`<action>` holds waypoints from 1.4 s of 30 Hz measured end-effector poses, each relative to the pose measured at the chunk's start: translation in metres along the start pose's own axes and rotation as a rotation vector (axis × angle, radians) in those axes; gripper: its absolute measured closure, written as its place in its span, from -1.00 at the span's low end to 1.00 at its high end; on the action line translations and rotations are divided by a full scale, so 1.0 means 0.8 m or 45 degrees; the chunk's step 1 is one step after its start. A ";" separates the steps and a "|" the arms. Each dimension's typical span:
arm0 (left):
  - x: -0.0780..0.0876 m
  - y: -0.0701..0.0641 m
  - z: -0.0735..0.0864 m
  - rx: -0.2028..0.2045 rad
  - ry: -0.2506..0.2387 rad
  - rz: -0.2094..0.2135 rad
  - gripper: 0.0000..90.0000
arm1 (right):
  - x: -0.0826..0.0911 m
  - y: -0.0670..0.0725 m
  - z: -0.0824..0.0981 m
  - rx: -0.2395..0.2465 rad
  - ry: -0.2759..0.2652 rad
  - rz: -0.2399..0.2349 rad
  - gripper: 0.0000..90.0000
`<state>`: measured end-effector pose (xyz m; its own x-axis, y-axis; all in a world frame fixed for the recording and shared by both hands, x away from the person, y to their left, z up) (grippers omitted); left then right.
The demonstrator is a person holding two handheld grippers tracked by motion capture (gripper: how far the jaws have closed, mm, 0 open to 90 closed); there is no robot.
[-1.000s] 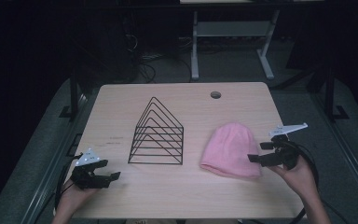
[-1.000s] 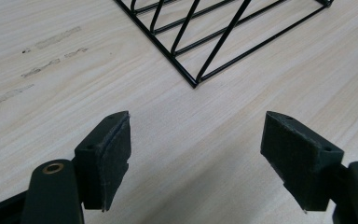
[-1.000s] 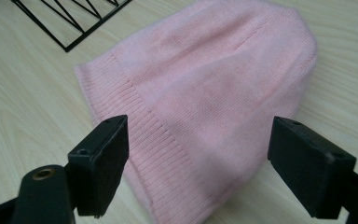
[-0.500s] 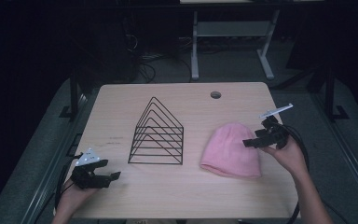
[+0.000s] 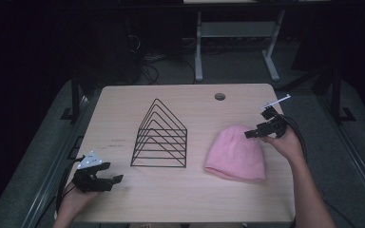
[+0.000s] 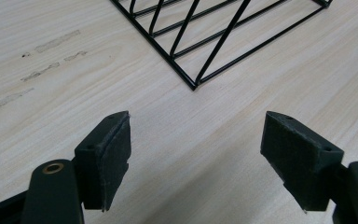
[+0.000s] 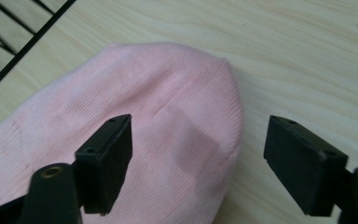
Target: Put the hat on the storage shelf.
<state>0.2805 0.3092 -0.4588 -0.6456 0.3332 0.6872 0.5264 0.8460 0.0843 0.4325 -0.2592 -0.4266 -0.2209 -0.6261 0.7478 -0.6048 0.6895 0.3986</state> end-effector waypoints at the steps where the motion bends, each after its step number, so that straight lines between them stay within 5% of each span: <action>1: 0.000 0.000 0.000 0.000 -0.001 0.000 -0.46 | -0.002 -0.003 -0.002 -0.011 0.007 0.001 -0.46; 12: -0.002 -0.001 0.000 -0.017 0.015 -0.002 -0.46 | -0.030 -0.021 -0.012 -0.067 0.135 0.041 -0.18; 19: -0.002 0.000 0.001 -0.008 0.012 -0.002 -0.46 | -0.045 -0.023 -0.008 -0.053 0.184 -0.012 0.17; 25: -0.002 0.000 0.001 -0.016 0.019 -0.001 -0.46 | -0.047 -0.025 -0.003 -0.094 0.160 -0.062 0.39; 33: -0.002 0.000 0.001 -0.014 0.013 -0.003 -0.46 | -0.044 -0.023 0.001 -0.070 0.122 -0.110 0.72; 42: -0.002 -0.001 0.001 -0.006 0.019 0.011 -0.45 | -0.022 -0.005 -0.003 -0.013 0.075 -0.187 0.77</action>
Point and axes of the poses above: each handheld gripper's, and its own axes: x roughly backward along the jaws, z roughly out of its underside, y roughly to its left, the point moved 2 cm from there along -x, roughly forward along the jaws, and after that the axes turned 12 degrees about -z, right-handed, at the moved point
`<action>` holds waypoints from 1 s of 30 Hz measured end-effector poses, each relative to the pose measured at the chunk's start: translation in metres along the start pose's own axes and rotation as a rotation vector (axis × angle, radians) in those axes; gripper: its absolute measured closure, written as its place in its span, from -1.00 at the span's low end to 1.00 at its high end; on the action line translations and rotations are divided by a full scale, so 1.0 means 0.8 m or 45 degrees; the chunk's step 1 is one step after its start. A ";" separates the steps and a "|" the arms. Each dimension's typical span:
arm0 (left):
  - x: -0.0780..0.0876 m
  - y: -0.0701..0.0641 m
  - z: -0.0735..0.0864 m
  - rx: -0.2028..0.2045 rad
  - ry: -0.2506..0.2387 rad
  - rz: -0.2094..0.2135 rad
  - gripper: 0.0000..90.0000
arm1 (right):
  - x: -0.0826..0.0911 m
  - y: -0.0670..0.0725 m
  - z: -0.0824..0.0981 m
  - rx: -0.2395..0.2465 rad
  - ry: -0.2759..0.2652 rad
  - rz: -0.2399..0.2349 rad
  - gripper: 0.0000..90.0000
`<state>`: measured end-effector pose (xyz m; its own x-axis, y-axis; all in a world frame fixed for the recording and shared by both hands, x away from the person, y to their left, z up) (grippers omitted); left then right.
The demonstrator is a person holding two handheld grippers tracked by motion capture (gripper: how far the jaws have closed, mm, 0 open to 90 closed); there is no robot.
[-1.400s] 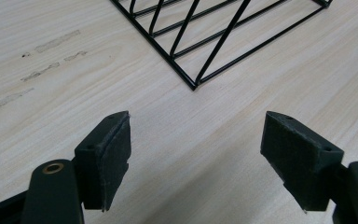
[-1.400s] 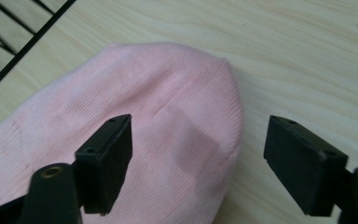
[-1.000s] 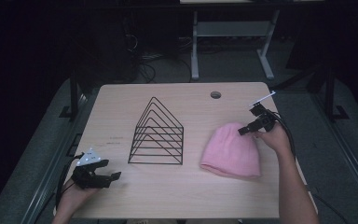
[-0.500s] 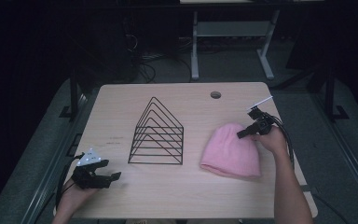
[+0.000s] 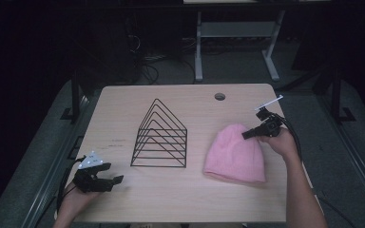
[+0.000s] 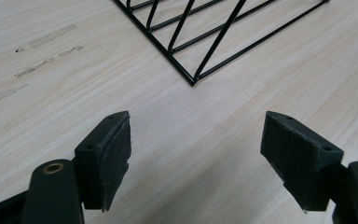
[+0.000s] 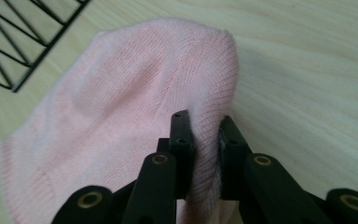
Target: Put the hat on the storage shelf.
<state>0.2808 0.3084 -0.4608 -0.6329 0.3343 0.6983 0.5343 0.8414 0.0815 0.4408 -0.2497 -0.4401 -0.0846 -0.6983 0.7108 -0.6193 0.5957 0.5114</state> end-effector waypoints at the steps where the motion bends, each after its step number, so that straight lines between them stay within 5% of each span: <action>1: 0.000 0.000 0.000 -0.002 0.001 0.000 -0.45 | 0.003 0.003 0.000 0.010 -0.010 -0.005 0.77; 7: 0.001 0.000 -0.001 0.008 -0.004 0.011 -0.45 | 0.027 0.028 -0.006 0.092 -0.098 -0.061 0.78; 13: 0.002 0.001 -0.002 0.040 0.001 0.052 -0.44 | 0.045 0.054 -0.013 0.160 -0.090 -0.048 0.78; 30: 0.023 0.001 -0.030 -0.033 -0.016 0.148 -0.44 | 0.115 0.138 -0.040 0.348 -0.125 -0.041 0.78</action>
Point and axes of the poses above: each handheld gripper's, and its own axes: x roughly backward along the jaws, z roughly out of its underside, y roughly to its left, the point moved 2 cm from there along -x, roughly forward along the jaws, and after that the axes turned 12 degrees about -z, right-handed, at the moved point
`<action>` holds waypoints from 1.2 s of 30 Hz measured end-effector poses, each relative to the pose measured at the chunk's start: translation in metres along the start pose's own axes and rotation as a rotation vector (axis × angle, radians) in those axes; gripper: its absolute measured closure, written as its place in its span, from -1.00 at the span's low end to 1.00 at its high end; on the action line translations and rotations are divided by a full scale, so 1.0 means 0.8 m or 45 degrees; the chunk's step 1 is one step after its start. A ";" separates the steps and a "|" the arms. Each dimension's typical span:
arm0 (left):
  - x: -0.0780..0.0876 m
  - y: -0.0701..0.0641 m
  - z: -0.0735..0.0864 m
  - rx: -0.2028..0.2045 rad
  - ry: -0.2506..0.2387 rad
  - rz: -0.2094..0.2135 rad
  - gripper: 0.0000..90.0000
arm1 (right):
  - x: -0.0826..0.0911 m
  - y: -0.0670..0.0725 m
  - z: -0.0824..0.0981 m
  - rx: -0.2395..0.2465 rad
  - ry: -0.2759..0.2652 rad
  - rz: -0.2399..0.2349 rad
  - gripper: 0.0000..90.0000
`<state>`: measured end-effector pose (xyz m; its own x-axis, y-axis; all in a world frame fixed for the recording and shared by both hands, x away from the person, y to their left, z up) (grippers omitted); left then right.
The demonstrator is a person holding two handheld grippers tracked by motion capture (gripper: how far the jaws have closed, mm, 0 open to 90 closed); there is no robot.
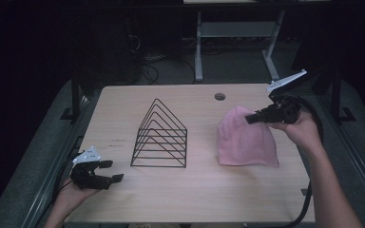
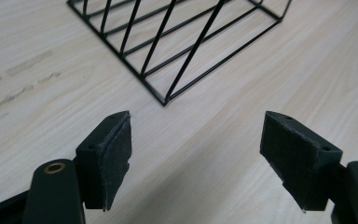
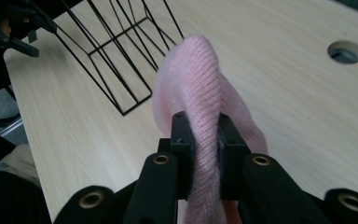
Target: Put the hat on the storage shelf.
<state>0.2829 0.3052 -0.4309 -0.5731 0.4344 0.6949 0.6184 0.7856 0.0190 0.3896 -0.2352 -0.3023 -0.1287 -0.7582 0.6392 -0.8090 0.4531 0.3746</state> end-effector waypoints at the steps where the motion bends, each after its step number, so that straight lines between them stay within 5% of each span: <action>1: 0.002 0.001 -0.003 -0.014 -0.004 0.003 -0.44 | 0.003 0.003 -0.004 0.005 0.000 0.003 0.78; 17: 0.042 0.008 -0.056 -0.074 -0.029 0.117 -0.44 | 0.033 0.049 -0.060 0.129 -0.077 -0.008 0.78; 36: 0.070 -0.003 -0.152 -0.188 -0.074 0.181 -0.45 | 0.028 0.104 -0.145 0.279 -0.085 -0.029 0.78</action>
Point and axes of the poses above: each handheld gripper's, and its own axes: x roughly backward along the jaws, z roughly out of its underside, y roughly to its left, the point moved 2 cm from there along -x, roughly forward along the jaws, and after that the axes turned 12 degrees about -z, right-handed, at the moved point
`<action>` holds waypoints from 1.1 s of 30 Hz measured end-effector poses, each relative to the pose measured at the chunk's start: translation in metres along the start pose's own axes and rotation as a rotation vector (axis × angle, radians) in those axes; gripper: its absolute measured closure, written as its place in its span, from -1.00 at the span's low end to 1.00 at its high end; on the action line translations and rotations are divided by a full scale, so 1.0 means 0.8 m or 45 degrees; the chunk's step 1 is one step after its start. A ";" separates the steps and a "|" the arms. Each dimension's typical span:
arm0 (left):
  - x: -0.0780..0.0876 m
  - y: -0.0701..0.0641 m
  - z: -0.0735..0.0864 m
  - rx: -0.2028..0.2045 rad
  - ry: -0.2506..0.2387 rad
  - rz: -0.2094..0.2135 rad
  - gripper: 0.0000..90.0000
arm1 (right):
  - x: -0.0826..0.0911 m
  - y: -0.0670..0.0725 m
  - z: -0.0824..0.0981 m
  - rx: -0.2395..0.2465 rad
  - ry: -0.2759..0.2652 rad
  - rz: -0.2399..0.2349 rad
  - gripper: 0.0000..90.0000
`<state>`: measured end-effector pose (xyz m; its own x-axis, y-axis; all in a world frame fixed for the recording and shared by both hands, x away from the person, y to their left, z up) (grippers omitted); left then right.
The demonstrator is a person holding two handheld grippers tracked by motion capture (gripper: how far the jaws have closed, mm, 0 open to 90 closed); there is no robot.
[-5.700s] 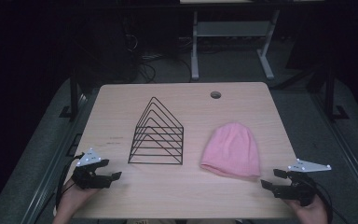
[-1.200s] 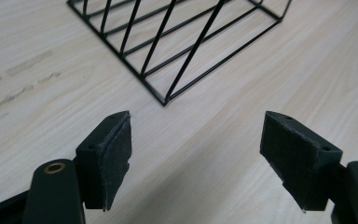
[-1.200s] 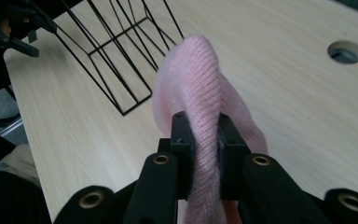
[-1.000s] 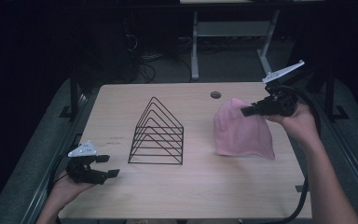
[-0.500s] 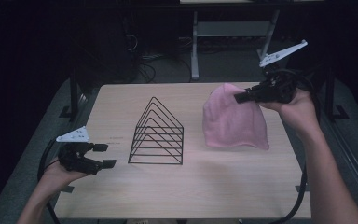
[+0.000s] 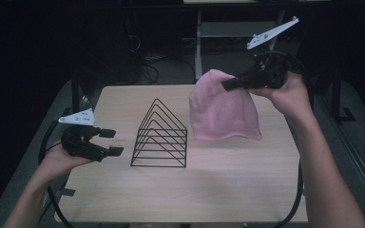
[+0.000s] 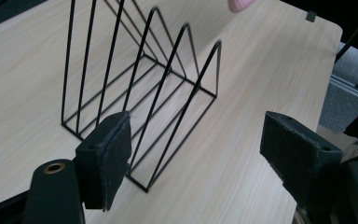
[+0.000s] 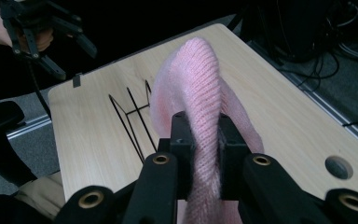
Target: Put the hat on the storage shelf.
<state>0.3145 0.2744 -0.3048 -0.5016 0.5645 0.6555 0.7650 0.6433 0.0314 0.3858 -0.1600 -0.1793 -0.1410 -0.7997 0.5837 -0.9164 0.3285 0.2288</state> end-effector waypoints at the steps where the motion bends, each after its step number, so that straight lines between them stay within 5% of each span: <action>1: -0.001 -0.001 -0.004 -0.013 0.005 0.003 -0.44 | -0.001 0.002 -0.005 0.017 0.002 0.001 0.78; 9: -0.008 -0.007 -0.029 -0.052 0.020 0.035 -0.44 | -0.007 0.017 -0.041 0.066 0.005 -0.011 0.78; 21: -0.013 0.003 -0.048 0.004 -0.026 0.075 -0.45 | -0.033 0.031 -0.080 0.122 -0.014 -0.062 0.78; 33: -0.024 0.006 -0.062 -0.001 -0.015 0.101 -0.44 | -0.061 0.045 -0.116 0.179 -0.005 -0.110 0.78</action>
<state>0.3477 0.2409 -0.2800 -0.4438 0.6198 0.6473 0.8029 0.5958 -0.0200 0.3944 -0.0623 -0.1270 -0.0607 -0.8239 0.5635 -0.9686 0.1851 0.1662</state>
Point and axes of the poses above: each handheld gripper's, and its own axes: x roughly backward along the jaws, z roughly out of its underside, y roughly to its left, the point moved 2 cm from there along -x, roughly forward along the jaws, and after that the axes turned 12 degrees about -z, right-handed, at the moved point
